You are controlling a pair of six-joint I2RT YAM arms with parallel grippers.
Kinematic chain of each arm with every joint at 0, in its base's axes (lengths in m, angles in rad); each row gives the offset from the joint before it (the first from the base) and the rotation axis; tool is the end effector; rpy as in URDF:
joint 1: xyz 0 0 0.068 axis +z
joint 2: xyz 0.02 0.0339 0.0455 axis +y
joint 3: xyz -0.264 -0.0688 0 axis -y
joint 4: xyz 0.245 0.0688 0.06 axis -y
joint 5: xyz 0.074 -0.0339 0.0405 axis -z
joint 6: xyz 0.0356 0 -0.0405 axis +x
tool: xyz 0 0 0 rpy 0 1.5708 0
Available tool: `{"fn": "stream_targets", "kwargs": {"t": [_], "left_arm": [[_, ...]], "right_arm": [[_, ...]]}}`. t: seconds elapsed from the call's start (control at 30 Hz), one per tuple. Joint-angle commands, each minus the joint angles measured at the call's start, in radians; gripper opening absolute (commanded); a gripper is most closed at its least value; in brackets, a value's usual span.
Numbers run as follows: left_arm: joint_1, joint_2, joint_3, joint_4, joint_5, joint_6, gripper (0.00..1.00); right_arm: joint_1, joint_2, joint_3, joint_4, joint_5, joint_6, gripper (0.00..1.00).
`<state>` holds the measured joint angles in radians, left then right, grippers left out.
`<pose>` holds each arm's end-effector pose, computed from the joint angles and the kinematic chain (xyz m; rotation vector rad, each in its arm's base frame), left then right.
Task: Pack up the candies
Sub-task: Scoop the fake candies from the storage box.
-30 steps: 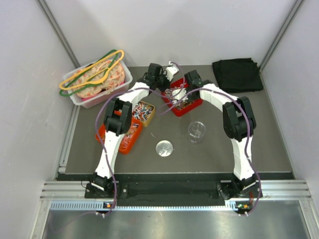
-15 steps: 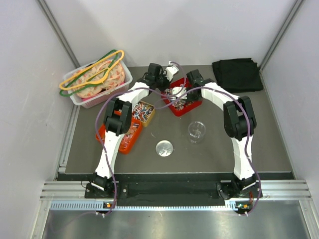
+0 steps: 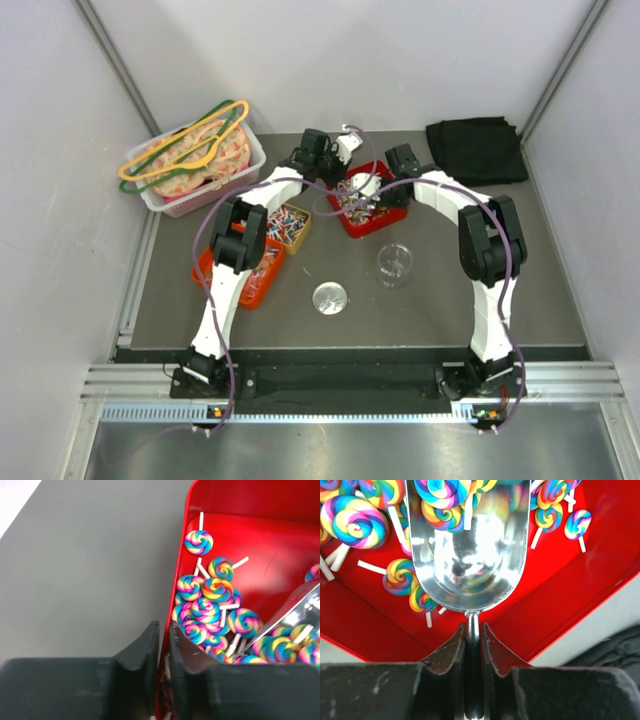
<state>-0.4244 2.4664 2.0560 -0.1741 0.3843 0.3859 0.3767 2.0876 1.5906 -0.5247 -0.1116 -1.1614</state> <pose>0.5084 -0.2444 0.1767 1.0428 1.8671 -0.4357 0.4184 0.1698 0.1857 -1.8299 1.8321 -0.1452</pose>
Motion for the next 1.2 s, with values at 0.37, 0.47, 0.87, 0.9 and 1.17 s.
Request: {"fn": "stream_targets", "kwargs": {"t": [0.37, 0.47, 0.87, 0.9, 1.17], "left_arm": [[-0.004, 0.022, 0.016, 0.073, -0.009, -0.145, 0.56], [0.004, 0.025, 0.026, 0.087, -0.012, -0.159, 0.67], [0.026, 0.023, 0.058, 0.110, -0.022, -0.214, 0.88], [0.032, 0.023, 0.061, 0.107, -0.022, -0.222, 0.89], [0.053, -0.012, 0.056, 0.102, -0.010, -0.237, 0.99]], "right_arm": [[-0.021, -0.136, -0.061, 0.040, -0.123, 0.088, 0.00], [-0.025, -0.146, -0.052, 0.029, -0.120, 0.075, 0.00], [-0.035, -0.202, -0.032, -0.035, -0.128, 0.046, 0.00], [-0.035, -0.205, -0.032, -0.040, -0.128, 0.045, 0.00], [-0.047, -0.251, -0.053, -0.046, -0.135, 0.062, 0.00]]}}
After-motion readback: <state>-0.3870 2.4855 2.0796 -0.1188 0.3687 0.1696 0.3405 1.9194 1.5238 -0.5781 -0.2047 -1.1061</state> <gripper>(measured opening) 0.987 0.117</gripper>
